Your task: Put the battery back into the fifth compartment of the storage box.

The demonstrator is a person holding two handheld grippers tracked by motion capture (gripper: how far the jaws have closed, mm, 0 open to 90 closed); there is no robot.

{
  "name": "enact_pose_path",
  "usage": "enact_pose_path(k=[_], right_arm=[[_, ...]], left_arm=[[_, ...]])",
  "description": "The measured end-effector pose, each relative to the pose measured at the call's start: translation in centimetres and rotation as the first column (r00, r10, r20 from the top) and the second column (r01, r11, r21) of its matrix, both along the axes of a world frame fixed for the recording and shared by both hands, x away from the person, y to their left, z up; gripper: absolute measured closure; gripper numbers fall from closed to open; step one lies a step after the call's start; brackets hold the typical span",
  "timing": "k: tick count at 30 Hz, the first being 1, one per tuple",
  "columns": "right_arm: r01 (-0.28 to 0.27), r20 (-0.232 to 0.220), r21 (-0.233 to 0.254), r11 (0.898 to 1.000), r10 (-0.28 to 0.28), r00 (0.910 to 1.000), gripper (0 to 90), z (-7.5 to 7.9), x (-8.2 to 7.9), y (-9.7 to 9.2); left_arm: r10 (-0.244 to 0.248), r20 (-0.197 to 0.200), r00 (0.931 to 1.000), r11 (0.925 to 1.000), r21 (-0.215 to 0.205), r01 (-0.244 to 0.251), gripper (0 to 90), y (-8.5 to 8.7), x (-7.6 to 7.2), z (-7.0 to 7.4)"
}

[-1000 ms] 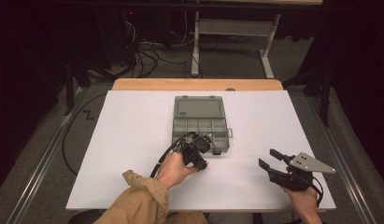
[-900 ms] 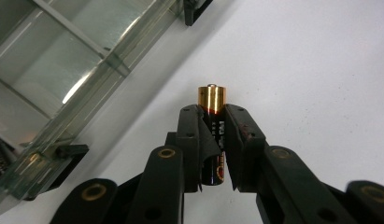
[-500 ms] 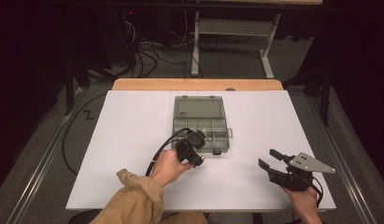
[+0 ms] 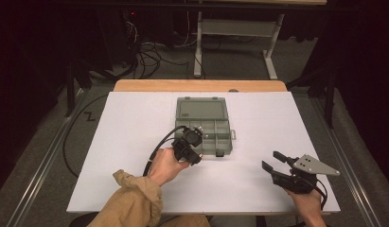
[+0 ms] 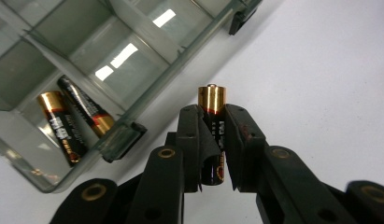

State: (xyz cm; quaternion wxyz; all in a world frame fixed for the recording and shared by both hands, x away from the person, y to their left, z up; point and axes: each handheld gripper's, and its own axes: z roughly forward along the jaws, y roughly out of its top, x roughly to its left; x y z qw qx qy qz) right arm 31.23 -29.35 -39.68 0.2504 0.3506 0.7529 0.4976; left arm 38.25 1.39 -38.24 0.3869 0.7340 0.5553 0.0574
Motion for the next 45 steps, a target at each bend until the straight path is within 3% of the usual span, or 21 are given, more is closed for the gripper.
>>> enact_pose_path(k=[17, 27, 36, 45], right_arm=[[-0.001, 0.001, -0.001, 1.0, 0.001, 1.0, 42.8, 0.0, 0.0, 0.0], [-0.001, 0.001, 0.001, 1.0, 0.001, 1.0, 42.6, 0.0, 0.0, 0.0], [-0.001, 0.001, 0.004, 1.0, 0.001, 1.0, 42.5, 0.0, 0.0, 0.0], [-0.01, 0.005, 0.003, 1.0, 0.01, 0.9999, 42.2, 0.0, -0.1, 0.1]], left_arm=[[0.058, -0.001, 0.9983, 0.9975, -0.041, -0.058, 76.0, 1.5, 1.5, 0.9], [0.094, 0.003, 0.9956, 0.9948, -0.039, -0.093, 76.0, 2.2, 2.6, 1.4], [0.136, 0.004, 0.9907, 0.9901, -0.038, -0.135, 76.0, 3.1, 3.7, 1.2], [0.193, 0.004, 0.9812, 0.981, -0.024, -0.193, 76.0, 3.9, 4.9, 0.8]])
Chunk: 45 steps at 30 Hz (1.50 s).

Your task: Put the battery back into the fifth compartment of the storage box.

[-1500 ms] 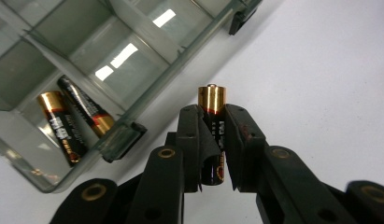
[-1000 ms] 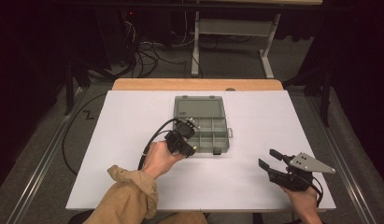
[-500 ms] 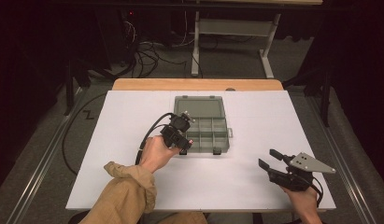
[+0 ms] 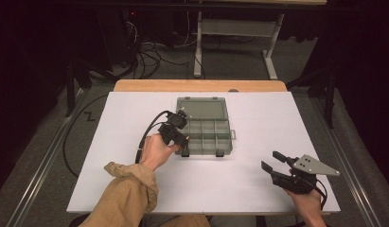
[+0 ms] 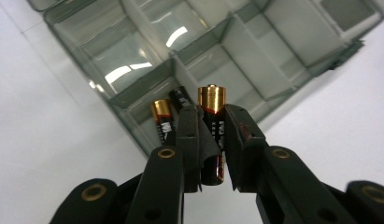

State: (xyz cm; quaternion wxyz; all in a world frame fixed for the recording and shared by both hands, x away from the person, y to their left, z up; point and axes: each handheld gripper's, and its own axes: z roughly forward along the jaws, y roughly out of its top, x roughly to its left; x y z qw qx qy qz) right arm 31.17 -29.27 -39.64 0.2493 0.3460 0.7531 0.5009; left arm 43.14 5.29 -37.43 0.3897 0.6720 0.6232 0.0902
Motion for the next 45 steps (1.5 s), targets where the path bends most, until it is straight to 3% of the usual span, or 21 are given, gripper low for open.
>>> enact_pose_path(k=[11, 20, 26, 36, 45], right_arm=[[-0.001, -0.001, 0.0, 1.0, 0.001, 1.0, 42.2, 0.0, 0.0, 0.0], [0.003, -0.003, 0.002, 1.0, -0.003, 1.0, 42.2, -0.1, 0.1, -0.1], [0.009, -0.009, 0.003, 1.0, -0.009, 0.9999, 42.2, -0.1, 0.1, -0.1], [0.018, -0.037, -0.011, 1.0, -0.019, 0.9991, 42.8, -0.3, 0.1, -0.1], [0.029, -0.113, -0.038, 0.999, -0.033, 0.9931, 43.3, -0.6, 0.4, 0.0]], left_arm=[[0.043, -0.013, 0.999, 0.9989, 0.022, -0.042, 76.0, 0.3, 1.4, -1.2], [0.042, -0.048, 0.998, 0.9983, 0.042, -0.04, 75.4, 0.1, 2.1, -2.2], [0.044, -0.055, 0.9975, 0.9986, 0.032, -0.042, 71.3, 0.1, 2.2, -2.2], [0.024, -0.02, 0.9995, 0.9997, 0.006, -0.023, 59.2, 0.3, 1.7, -1.5], [0.018, 0.042, 0.9989, 0.9998, 0.008, -0.018, 47.0, 0.3, 1.0, -0.8]])
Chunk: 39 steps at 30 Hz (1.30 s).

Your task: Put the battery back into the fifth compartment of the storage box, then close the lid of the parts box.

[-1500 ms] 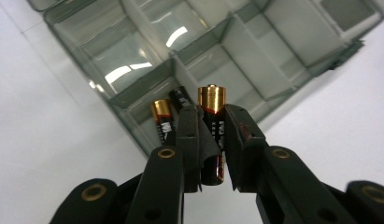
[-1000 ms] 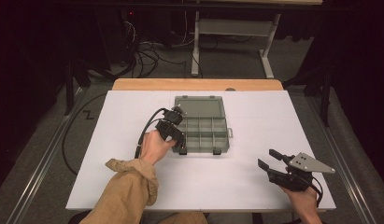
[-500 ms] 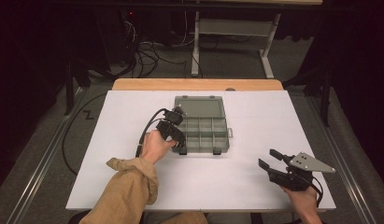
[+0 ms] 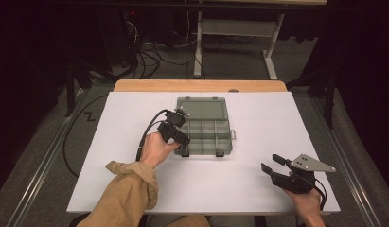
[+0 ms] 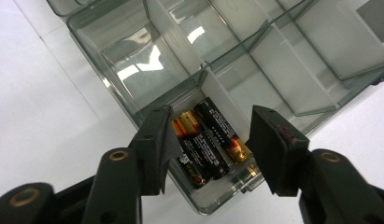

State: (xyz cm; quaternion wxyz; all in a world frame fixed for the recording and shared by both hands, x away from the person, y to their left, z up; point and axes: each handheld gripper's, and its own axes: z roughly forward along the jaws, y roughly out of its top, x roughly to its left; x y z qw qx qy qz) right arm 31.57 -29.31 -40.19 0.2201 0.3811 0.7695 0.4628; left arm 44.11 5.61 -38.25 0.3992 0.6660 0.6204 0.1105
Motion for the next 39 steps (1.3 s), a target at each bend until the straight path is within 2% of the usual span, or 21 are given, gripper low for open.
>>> enact_pose_path(k=[8, 20, 24, 29, 31, 33, 39], right_arm=[[0.001, -0.046, -0.004, 1.0, -0.002, 0.9989, 43.2, -0.3, 0.3, 0.0], [0.025, -0.057, 0.015, 1.0, -0.024, 0.9981, 44.1, -0.4, 0.5, 0.1], [0.021, -0.089, 0.036, 0.999, -0.018, 0.9959, 45.1, -0.4, 0.8, 0.4], [0.006, -0.096, 0.042, 0.999, -0.002, 0.9954, 46.9, -0.1, 1.0, 1.0], [-0.002, -0.097, 0.04, 0.999, 0.006, 0.9953, 47.6, 0.1, 1.3, 1.4], [-0.01, -0.107, 0.038, 0.999, 0.014, 0.9941, 49.4, 0.2, 1.5, 1.8], [-0.027, -0.151, 0.038, 0.999, 0.032, 0.988, 53.4, 0.6, 2.9, 3.1]], left_arm=[[0.008, 0.042, 0.9991, 1.0, -0.005, -0.008, 43.1, 0.6, -0.3, 0.5], [0.023, 0.074, 0.997, 0.9997, -0.005, -0.023, 41.6, 1.7, -0.4, 0.8], [0.039, 0.083, 0.9958, 0.9992, -0.008, -0.038, 44.0, 2.3, -0.2, 0.9], [0.054, 0.093, 0.9942, 0.9984, -0.023, -0.052, 43.9, 2.6, 0.1, 1.1], [0.046, 0.095, 0.9945, 0.9989, -0.011, -0.045, 43.4, 2.6, 0.3, 1.1], [0.046, 0.101, 0.9938, 0.9989, -0.003, -0.046, 43.3, 2.5, 0.6, 1.2], [0.055, 0.109, 0.9926, 0.9984, -0.021, -0.053, 43.3, 2.5, 1.6, 1.3]])
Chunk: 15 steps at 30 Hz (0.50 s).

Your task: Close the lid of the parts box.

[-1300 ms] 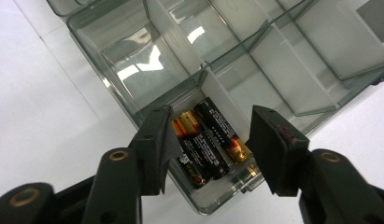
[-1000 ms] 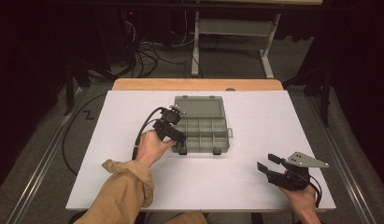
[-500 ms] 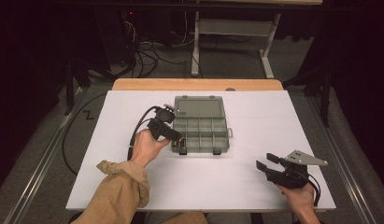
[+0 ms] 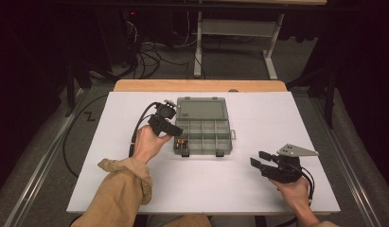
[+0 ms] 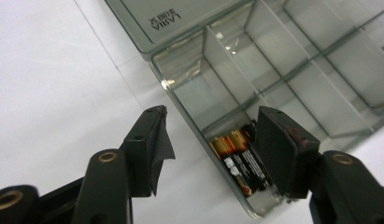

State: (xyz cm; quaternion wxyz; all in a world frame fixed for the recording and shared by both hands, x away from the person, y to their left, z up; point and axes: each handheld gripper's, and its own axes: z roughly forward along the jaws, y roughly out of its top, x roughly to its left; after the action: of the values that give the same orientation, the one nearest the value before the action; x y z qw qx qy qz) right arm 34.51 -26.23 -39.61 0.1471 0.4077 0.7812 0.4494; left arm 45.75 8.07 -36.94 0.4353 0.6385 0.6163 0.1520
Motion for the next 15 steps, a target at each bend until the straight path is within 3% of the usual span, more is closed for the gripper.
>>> enact_pose_path(k=[4, 6, 13, 15], right_arm=[[-0.011, -0.048, -0.003, 1.0, 0.011, 0.9988, 56.4, 0.3, 1.0, 0.8], [-0.014, -0.061, -0.018, 1.0, 0.013, 0.998, 57.6, 0.3, 1.6, 1.3], [-0.018, -0.112, -0.045, 0.999, 0.013, 0.9936, 60.4, 0.4, 3.6, 2.6], [-0.013, -0.131, -0.053, 0.999, 0.006, 0.9914, 62.0, 0.5, 4.2, 3.0]], left_arm=[[0.001, 0.0, 1.0, 1.0, 0.003, -0.001, 43.1, 0.0, 0.6, -0.4], [0.0, 0.003, 1.0, 0.9994, 0.034, -0.001, 42.4, -0.1, 0.8, -0.6], [-0.003, -0.01, 0.9999, 0.9999, 0.016, 0.003, 41.7, -0.2, 1.9, -0.7], [0.003, -0.008, 1.0, 1.0, -0.009, -0.003, 41.2, -0.1, 2.3, -0.6]])
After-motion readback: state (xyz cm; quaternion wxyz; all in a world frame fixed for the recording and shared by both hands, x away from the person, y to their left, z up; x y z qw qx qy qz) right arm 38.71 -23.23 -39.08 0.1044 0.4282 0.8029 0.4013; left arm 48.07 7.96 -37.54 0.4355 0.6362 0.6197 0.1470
